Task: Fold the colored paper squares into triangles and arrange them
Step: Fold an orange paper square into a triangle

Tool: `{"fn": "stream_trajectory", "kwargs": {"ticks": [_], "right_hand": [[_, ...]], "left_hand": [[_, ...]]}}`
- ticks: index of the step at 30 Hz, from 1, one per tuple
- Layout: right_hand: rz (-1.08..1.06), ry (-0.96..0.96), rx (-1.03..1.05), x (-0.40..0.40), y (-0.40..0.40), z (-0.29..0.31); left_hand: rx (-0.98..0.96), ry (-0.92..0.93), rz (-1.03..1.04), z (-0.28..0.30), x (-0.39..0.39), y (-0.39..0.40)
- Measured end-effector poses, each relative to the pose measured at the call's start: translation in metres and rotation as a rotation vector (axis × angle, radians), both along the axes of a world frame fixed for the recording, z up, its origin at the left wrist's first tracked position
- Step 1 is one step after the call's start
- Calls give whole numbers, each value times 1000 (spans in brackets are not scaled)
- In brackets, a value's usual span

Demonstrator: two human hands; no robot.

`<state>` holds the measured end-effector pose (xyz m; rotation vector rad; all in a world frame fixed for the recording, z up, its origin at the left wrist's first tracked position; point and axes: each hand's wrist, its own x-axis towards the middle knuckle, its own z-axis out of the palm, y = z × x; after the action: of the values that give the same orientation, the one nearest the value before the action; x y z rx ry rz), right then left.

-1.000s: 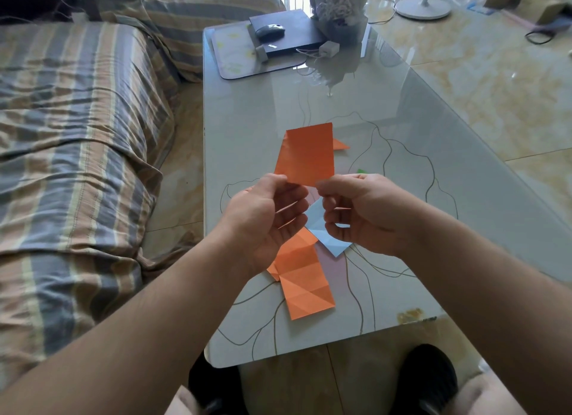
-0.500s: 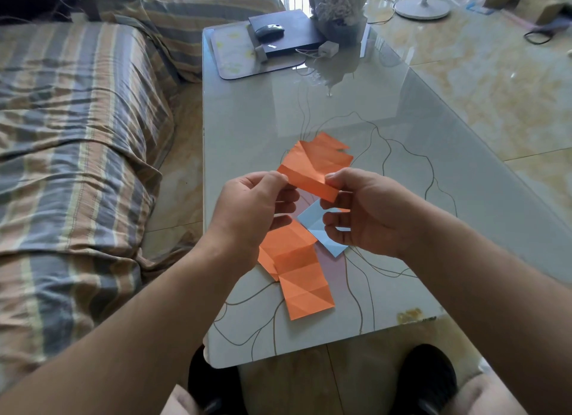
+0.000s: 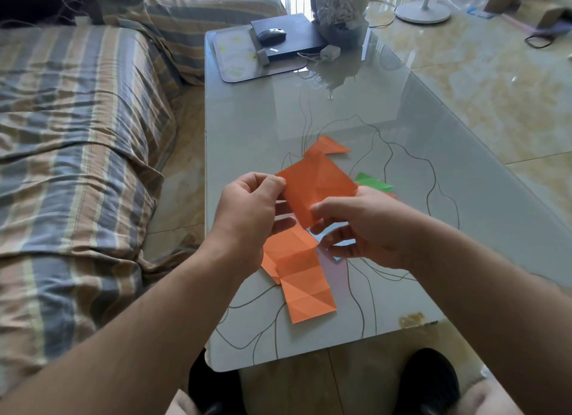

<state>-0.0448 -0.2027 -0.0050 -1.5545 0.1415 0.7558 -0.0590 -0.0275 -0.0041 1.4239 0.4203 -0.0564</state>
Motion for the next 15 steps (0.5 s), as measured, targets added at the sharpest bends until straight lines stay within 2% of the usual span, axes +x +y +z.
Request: {"fn": "stream_trajectory", "kwargs": {"ticks": [3,7,11,15], "right_hand": [[152,-21,-95,0,-6,4],[-3,-87,-58,11,-19,9],[-47,-239,-142,16,-21,7],[58,-192,-105,12,-16,9]], "left_hand": [[122,-49,-11,-3,1,3],[311,-97,-89,-5,1,11],[335,-39,-229,-8,0,11],[276,-13,-346,-3,-6,8]]}}
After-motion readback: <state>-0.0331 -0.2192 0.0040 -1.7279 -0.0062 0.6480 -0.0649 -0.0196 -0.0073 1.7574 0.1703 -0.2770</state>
